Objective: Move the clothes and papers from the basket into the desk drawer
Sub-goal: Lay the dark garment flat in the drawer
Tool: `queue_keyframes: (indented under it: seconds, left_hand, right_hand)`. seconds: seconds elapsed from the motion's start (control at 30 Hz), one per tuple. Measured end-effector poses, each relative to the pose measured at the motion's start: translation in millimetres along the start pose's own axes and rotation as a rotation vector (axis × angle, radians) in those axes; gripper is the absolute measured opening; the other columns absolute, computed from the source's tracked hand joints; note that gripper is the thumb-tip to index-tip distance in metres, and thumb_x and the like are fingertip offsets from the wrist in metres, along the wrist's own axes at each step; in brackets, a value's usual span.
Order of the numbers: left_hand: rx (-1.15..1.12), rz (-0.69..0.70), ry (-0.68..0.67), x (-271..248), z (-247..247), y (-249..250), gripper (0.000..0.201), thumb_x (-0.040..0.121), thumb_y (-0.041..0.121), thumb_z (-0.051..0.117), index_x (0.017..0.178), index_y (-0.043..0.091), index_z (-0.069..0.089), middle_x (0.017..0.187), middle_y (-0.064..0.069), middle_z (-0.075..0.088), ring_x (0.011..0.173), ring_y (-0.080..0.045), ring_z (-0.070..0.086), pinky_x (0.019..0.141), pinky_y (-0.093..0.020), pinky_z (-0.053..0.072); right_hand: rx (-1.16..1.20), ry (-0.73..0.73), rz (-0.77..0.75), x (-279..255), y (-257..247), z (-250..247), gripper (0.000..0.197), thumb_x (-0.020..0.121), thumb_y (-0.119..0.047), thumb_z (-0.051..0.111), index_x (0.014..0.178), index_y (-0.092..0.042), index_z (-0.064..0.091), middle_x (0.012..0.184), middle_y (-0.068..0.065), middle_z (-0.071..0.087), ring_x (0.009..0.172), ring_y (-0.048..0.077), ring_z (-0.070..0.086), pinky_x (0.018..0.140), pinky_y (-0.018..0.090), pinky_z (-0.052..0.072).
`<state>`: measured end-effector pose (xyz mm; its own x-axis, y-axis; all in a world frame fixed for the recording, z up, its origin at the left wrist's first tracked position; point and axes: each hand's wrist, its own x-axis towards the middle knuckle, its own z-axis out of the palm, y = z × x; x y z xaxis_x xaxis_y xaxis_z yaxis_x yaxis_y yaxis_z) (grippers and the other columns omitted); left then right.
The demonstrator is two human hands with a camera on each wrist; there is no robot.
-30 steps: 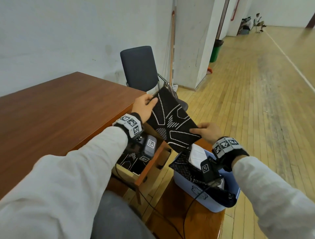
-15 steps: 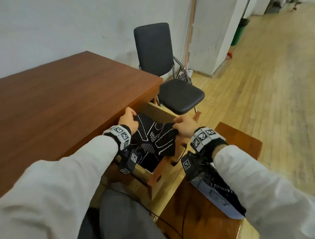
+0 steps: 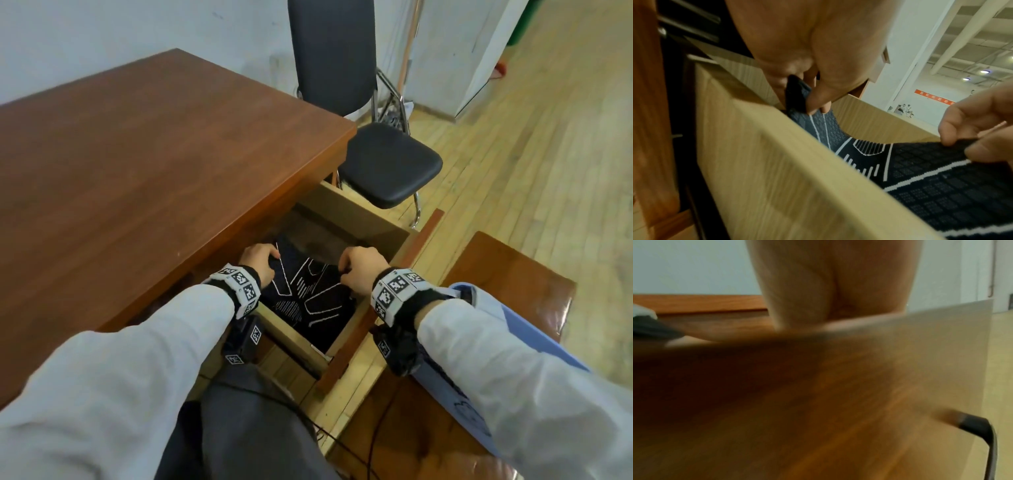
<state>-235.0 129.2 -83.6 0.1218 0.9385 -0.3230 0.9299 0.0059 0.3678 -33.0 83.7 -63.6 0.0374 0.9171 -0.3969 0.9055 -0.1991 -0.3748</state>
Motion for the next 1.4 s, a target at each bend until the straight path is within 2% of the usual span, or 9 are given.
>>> queue_keyframes:
  seconds: [0.13,0.53,0.7,0.8,0.9,1.03,1.17,1.3,1.4]
  left_hand:
    - [0.036,-0.021,-0.015,10,4,-4,0.039,0.09,-0.004,0.049,0.123,0.011,0.061,0.138,-0.013,0.048,0.127,-0.03,0.047,0.106,-0.035,0.039]
    - [0.069,-0.093,-0.114,23,16,-14,0.039,0.089,-0.004,0.049,0.119,0.016,0.062,0.133,-0.01,0.054,0.114,-0.029,0.057,0.087,-0.033,0.047]
    - [0.237,-0.108,-0.123,22,20,-12,0.04,0.089,0.006,0.052,0.128,0.013,0.05,0.134,-0.012,0.051,0.126,-0.032,0.046,0.1,-0.04,0.041]
    - [0.319,-0.142,-0.14,21,22,-7,0.042,0.092,0.009,0.05,0.133,0.007,0.039,0.128,-0.017,0.056,0.119,-0.034,0.055,0.094,-0.04,0.043]
    - [0.42,-0.136,-0.166,19,22,-6,0.03,0.094,0.01,0.046,0.123,0.004,0.052,0.123,-0.015,0.061,0.113,-0.031,0.059,0.081,-0.033,0.042]
    - [0.473,-0.137,-0.194,17,23,-5,0.023,0.094,0.011,0.046,0.109,0.005,0.062,0.116,-0.013,0.065,0.106,-0.031,0.062,0.074,-0.032,0.041]
    - [0.476,-0.145,-0.184,15,23,-4,0.023,0.094,0.015,0.047,0.108,0.006,0.062,0.114,-0.013,0.065,0.105,-0.03,0.062,0.074,-0.032,0.041]
    - [0.471,-0.132,-0.169,13,23,-3,0.023,0.093,0.016,0.048,0.11,0.007,0.061,0.115,-0.012,0.065,0.106,-0.029,0.062,0.075,-0.032,0.042]
    - [0.376,-0.125,-0.146,11,19,1,0.028,0.093,0.013,0.046,0.119,0.005,0.055,0.122,-0.015,0.061,0.112,-0.032,0.059,0.085,-0.036,0.045]
  right_hand:
    - [-0.164,-0.088,-0.045,10,0,10,0.017,0.086,-0.014,0.062,0.102,-0.013,0.066,0.107,0.011,0.066,0.095,0.03,0.064,0.074,0.031,0.052]
    - [-0.478,-0.311,-0.028,25,0,29,0.031,0.087,-0.017,0.058,0.118,-0.018,0.062,0.116,0.006,0.064,0.101,0.028,0.065,0.085,0.037,0.056]
    - [-0.592,-0.306,-0.036,29,6,43,0.027,0.089,-0.018,0.057,0.115,-0.012,0.06,0.108,0.006,0.066,0.099,0.028,0.066,0.077,0.035,0.05]
    - [-0.738,-0.413,-0.079,34,8,54,0.019,0.089,-0.019,0.06,0.106,-0.011,0.064,0.113,0.009,0.066,0.098,0.028,0.066,0.086,0.036,0.053]
    - [-0.752,-0.45,-0.069,35,7,55,0.025,0.095,-0.018,0.054,0.116,-0.009,0.062,0.124,0.007,0.061,0.111,0.031,0.061,0.095,0.038,0.049]
    - [-0.76,-0.419,-0.07,39,11,60,0.013,0.09,-0.017,0.055,0.097,-0.013,0.065,0.104,0.008,0.068,0.091,0.028,0.066,0.088,0.042,0.053]
    - [-0.704,-0.376,-0.088,42,18,64,0.016,0.087,-0.015,0.053,0.098,-0.011,0.065,0.095,0.008,0.066,0.085,0.029,0.065,0.085,0.043,0.053]
    - [-0.619,-0.362,-0.057,33,14,56,0.012,0.089,-0.019,0.053,0.096,-0.015,0.061,0.104,0.007,0.066,0.094,0.026,0.064,0.095,0.044,0.048]
    - [-0.48,-0.201,-0.069,29,4,38,0.021,0.091,-0.023,0.051,0.106,-0.014,0.062,0.109,0.005,0.065,0.104,0.026,0.061,0.102,0.044,0.036]
